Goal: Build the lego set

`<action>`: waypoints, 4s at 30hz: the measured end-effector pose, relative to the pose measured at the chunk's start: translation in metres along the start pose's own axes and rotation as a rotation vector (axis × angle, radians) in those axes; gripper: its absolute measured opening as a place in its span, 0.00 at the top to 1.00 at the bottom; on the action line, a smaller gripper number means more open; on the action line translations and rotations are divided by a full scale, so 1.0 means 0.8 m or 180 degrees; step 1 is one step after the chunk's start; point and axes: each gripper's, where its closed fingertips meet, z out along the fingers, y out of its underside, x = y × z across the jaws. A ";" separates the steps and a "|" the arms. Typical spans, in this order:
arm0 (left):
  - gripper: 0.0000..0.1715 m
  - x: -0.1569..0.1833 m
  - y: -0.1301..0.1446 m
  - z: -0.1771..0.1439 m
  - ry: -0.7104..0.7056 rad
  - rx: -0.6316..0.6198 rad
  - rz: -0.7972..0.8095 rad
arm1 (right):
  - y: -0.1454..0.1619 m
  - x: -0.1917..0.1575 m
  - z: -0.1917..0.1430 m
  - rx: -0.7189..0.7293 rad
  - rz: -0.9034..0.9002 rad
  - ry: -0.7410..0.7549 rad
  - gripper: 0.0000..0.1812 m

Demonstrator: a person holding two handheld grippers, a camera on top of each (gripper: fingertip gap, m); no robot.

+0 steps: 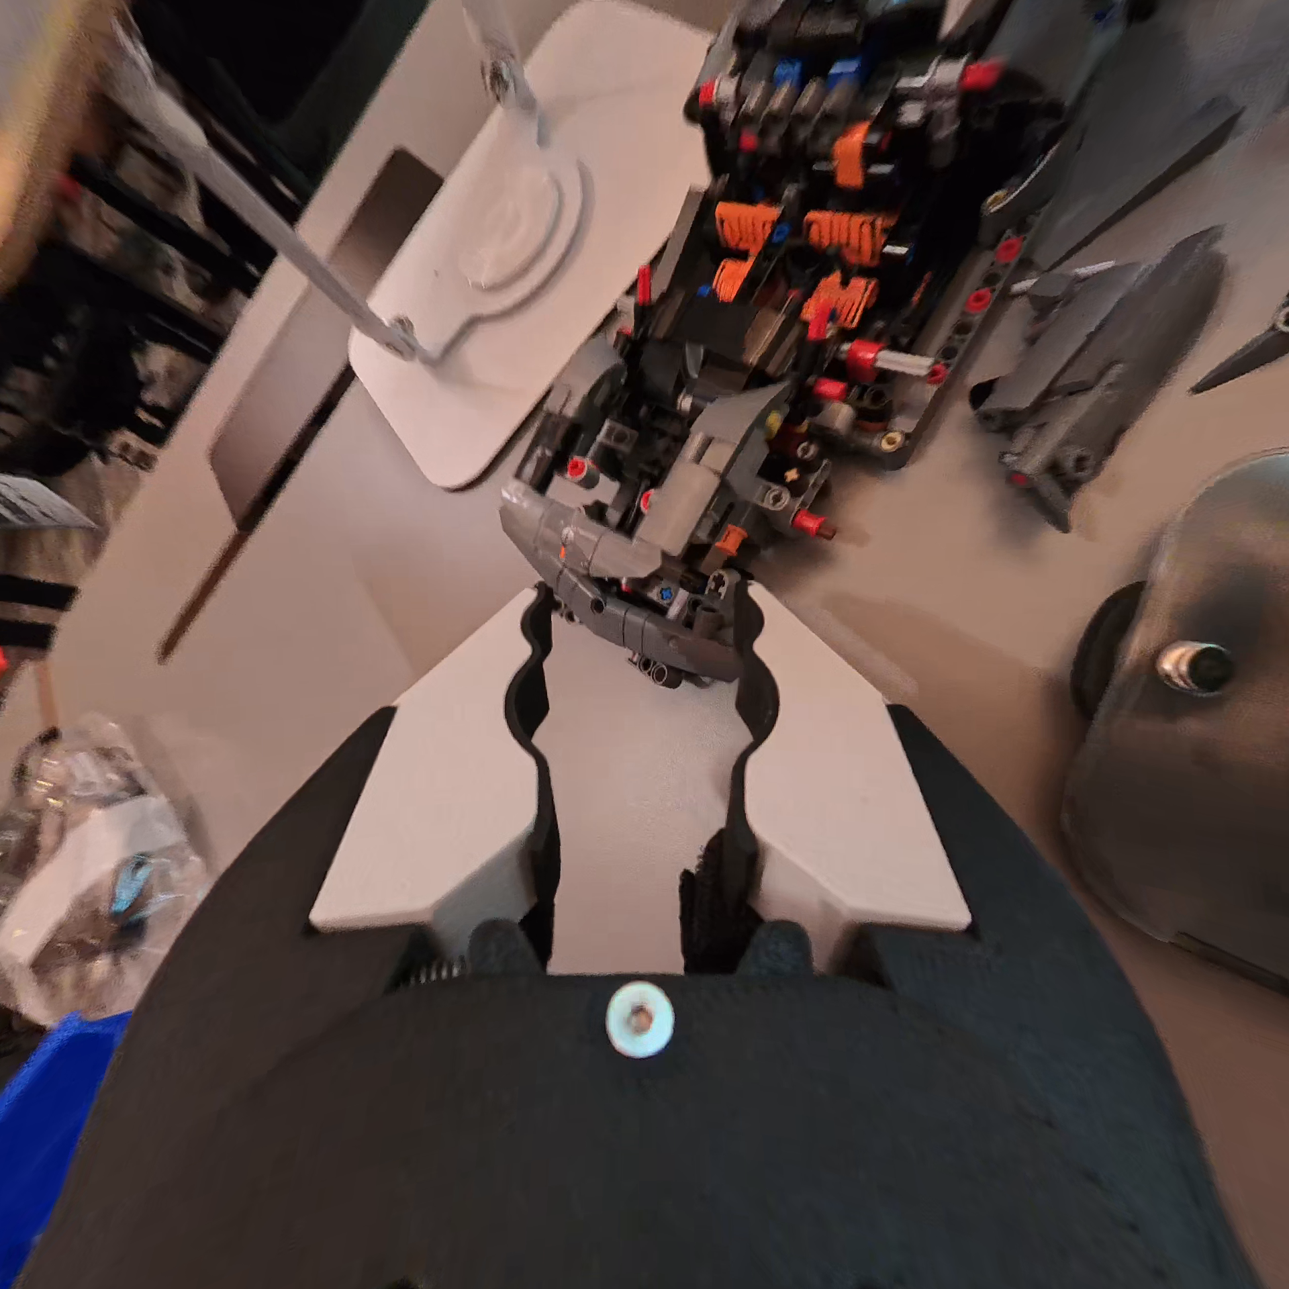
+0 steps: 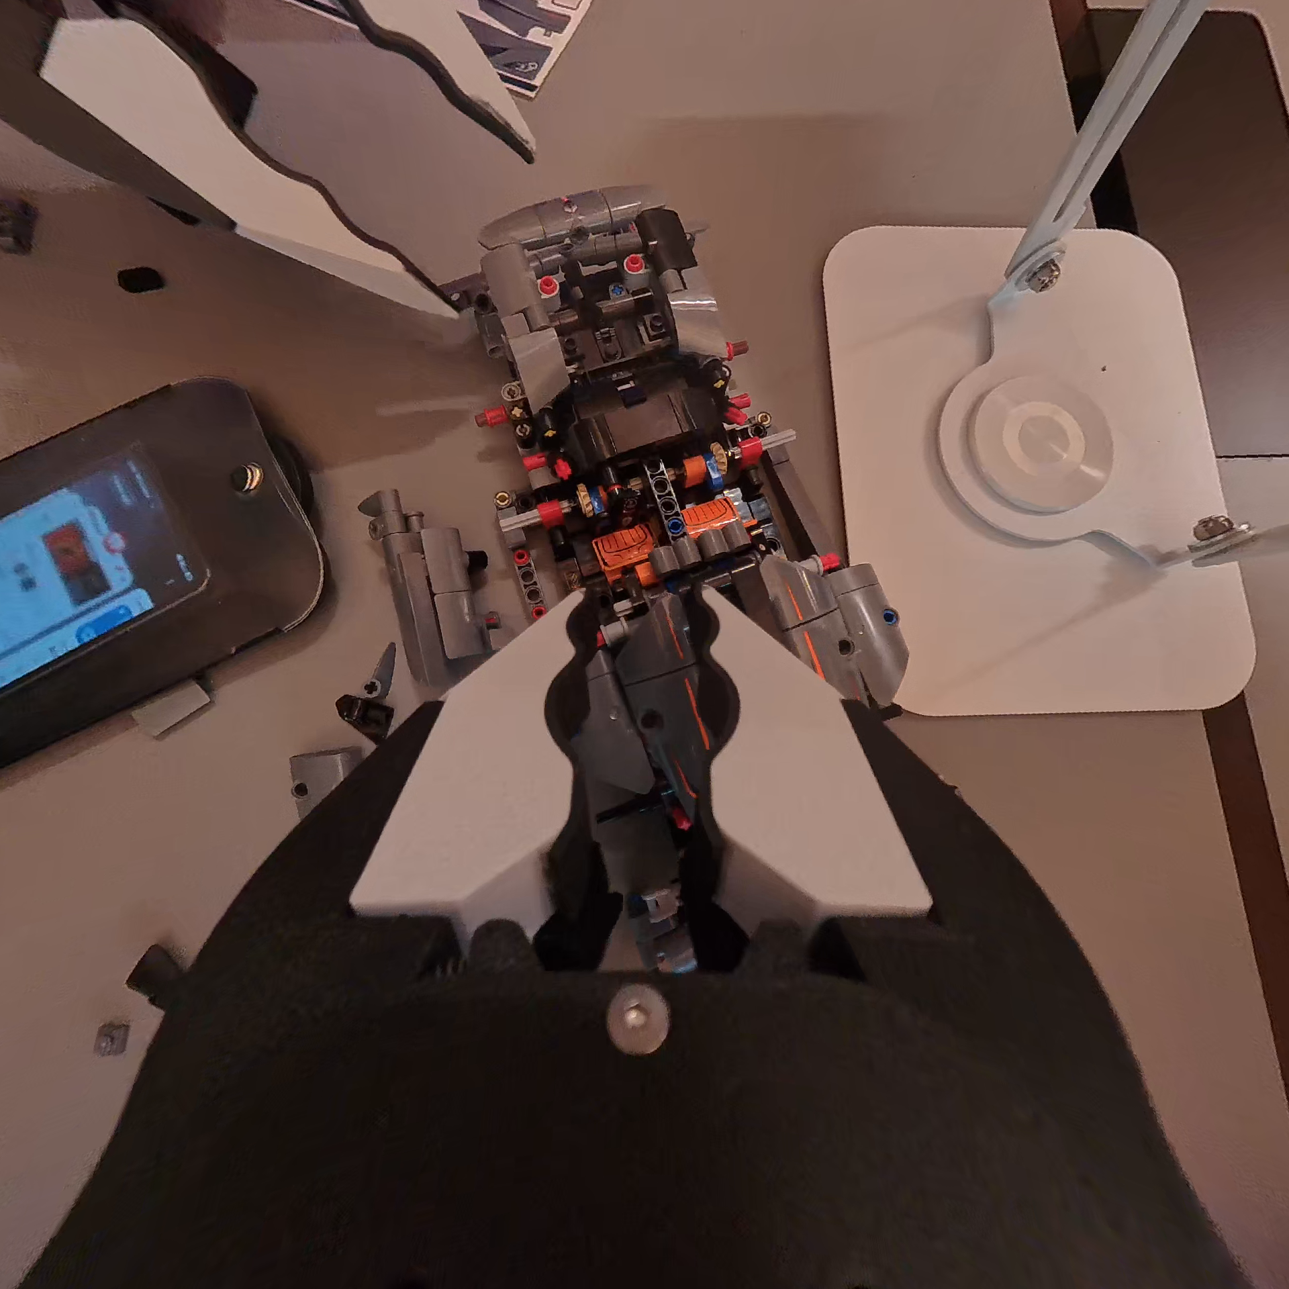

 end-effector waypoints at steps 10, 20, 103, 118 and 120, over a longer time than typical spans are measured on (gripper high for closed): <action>0.48 -0.008 -0.028 0.003 0.0302 0.0135 0.0185 | -0.002 0.014 -0.007 0.0044 0.0085 0.0196 0.87; 0.35 0.017 -0.042 0.052 0.1003 -0.0431 0.0776 | 0.004 0.009 0.000 -0.0045 0.0052 0.0163 0.87; 0.36 0.054 -0.063 0.078 0.1627 -0.0936 0.1258 | 0.002 0.009 0.001 -0.0012 0.0046 0.0131 0.88; 0.90 0.084 -0.088 0.017 0.0309 0.0021 0.1882 | 0.000 0.007 0.002 -0.0009 0.0016 0.0155 0.88; 0.91 0.096 -0.083 0.021 0.0216 0.0007 0.2043 | 0.000 0.006 0.002 -0.0010 0.0008 0.0153 0.88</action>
